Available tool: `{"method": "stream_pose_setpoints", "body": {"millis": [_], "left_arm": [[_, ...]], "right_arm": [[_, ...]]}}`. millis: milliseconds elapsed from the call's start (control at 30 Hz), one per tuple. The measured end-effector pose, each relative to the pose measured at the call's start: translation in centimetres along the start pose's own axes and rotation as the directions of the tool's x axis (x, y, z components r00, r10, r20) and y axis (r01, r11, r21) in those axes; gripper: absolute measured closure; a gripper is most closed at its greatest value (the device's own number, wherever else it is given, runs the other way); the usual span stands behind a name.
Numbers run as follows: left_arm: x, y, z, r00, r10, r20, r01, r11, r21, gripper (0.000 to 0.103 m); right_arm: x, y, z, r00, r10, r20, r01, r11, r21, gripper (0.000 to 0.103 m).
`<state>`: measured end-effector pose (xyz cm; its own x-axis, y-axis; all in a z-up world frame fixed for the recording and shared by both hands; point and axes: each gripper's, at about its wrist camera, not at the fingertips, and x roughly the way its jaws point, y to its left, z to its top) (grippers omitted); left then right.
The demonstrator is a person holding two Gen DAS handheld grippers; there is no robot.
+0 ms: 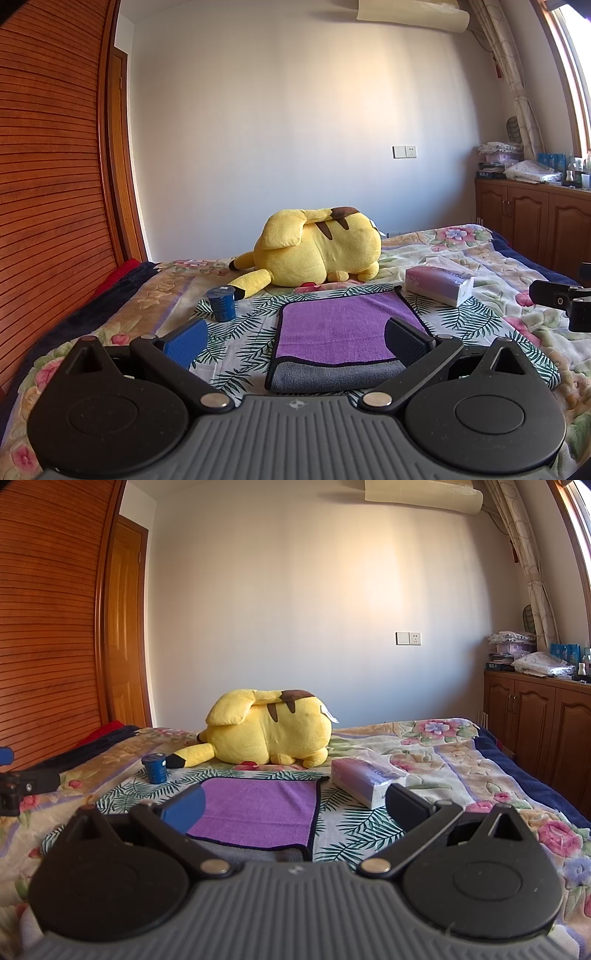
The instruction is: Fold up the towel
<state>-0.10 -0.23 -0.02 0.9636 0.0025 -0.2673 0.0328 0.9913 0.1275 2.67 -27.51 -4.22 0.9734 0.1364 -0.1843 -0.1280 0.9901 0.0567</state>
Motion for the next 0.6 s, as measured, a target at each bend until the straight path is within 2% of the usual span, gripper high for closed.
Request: {"method": "stream_pose_setpoints", "body": {"millis": [600], "left_arm": [[0.05, -0.01, 0.03, 1.000, 0.002, -0.002, -0.002, 1.000, 0.001, 0.000]], "right_arm": [[0.04, -0.25, -0.01, 1.000, 0.000, -0.001, 0.000, 1.000, -0.004, 0.000]]}}
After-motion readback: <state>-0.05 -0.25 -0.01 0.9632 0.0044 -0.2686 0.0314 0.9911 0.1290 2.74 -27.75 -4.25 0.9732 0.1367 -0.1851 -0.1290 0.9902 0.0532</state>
